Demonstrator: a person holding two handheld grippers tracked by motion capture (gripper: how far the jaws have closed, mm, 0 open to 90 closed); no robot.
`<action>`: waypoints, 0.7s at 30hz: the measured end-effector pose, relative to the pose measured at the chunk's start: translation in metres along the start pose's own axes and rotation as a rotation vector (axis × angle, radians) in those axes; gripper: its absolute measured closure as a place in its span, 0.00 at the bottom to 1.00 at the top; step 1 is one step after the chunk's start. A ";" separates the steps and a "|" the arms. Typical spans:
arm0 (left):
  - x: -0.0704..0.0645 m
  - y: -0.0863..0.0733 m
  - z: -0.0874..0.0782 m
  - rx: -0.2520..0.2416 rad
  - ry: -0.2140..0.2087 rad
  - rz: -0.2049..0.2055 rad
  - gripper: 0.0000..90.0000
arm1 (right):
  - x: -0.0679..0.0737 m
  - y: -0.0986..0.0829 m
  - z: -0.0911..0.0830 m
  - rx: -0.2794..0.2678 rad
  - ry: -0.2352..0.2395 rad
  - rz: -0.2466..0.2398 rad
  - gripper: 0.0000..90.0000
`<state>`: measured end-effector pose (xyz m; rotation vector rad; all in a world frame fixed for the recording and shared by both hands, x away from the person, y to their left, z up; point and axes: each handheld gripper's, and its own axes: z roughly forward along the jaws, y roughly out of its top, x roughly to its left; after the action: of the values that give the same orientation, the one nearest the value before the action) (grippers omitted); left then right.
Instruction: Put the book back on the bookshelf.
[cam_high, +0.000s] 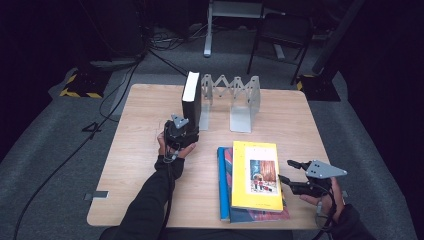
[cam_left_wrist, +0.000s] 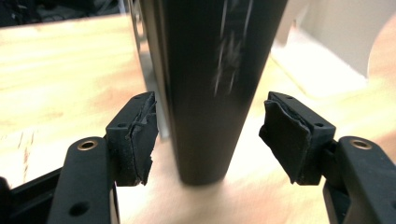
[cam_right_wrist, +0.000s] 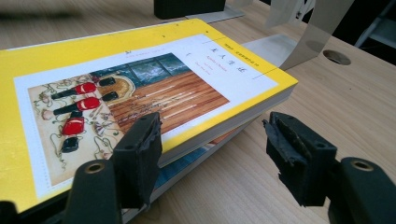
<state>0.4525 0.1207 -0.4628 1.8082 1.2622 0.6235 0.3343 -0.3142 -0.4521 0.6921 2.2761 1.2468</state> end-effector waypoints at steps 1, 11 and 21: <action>0.000 -0.003 0.001 0.013 0.006 0.004 0.47 | 0.000 0.000 0.000 -0.001 0.002 0.002 0.39; -0.010 -0.001 0.018 0.013 0.116 0.025 0.54 | 0.000 -0.001 0.001 -0.006 0.005 0.009 0.39; -0.011 0.008 0.034 -0.010 0.190 -0.055 0.58 | -0.001 -0.001 0.001 -0.004 0.002 0.009 0.39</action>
<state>0.4784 0.0972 -0.4741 1.7319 1.4270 0.7844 0.3352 -0.3143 -0.4538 0.7001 2.2741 1.2569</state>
